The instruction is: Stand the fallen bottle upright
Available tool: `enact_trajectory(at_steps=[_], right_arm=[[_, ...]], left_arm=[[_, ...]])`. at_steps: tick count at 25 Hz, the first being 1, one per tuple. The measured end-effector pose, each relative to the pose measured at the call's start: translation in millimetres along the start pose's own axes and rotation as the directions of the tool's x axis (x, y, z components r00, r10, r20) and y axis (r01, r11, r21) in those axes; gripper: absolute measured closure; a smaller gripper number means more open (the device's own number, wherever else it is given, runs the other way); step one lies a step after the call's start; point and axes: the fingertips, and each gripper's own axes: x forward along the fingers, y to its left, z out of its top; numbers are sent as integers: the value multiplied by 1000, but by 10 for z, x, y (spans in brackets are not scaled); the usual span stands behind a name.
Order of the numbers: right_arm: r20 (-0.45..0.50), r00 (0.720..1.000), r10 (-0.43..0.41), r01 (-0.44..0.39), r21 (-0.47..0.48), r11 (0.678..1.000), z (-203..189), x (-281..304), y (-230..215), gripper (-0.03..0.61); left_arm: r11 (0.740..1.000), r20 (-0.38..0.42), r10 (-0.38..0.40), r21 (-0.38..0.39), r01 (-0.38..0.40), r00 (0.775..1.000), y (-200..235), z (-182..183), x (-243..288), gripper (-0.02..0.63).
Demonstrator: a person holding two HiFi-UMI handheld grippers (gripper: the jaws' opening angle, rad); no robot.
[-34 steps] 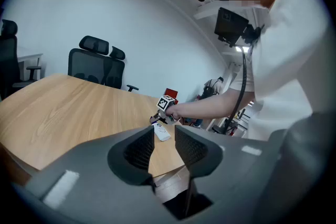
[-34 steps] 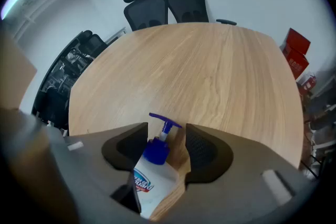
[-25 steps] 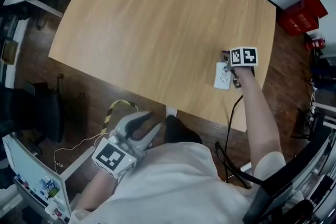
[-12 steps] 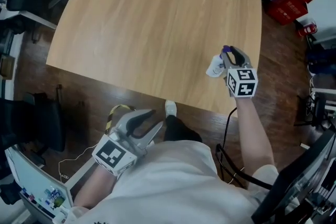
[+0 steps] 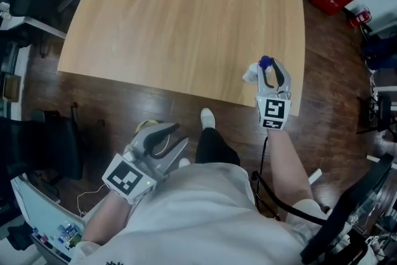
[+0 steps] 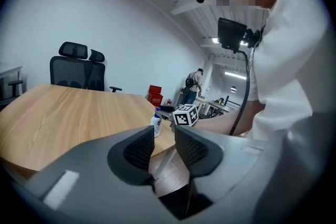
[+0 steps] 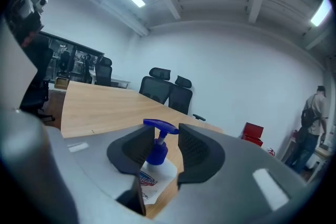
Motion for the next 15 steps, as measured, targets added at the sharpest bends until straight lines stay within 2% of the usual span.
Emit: enact_trajectory(at_steps=[7,8,10,11,15], right_arm=[[-6,1000,0,0,8,1000,-134,-232,92,399],[-13,1000,1,-1,15,1000,-148,-235,80,386],[-35,999,13,-12,28,1000,-180,-231,61,310],[-44,999,23,-22,31,999,-196,-232,58,291],[-78,996,48,-47,18,999,-245,-224,80,291]], left_arm=[[999,4,7,45,-7,1000,-202,-57,-270,492],[999,7,11,50,-11,1000,-211,-74,-307,492],[998,17,15,59,-16,1000,-242,-107,-388,492],[998,19,18,60,-19,1000,-264,-124,-435,492],[998,16,27,59,-28,1000,-292,-206,-607,492]])
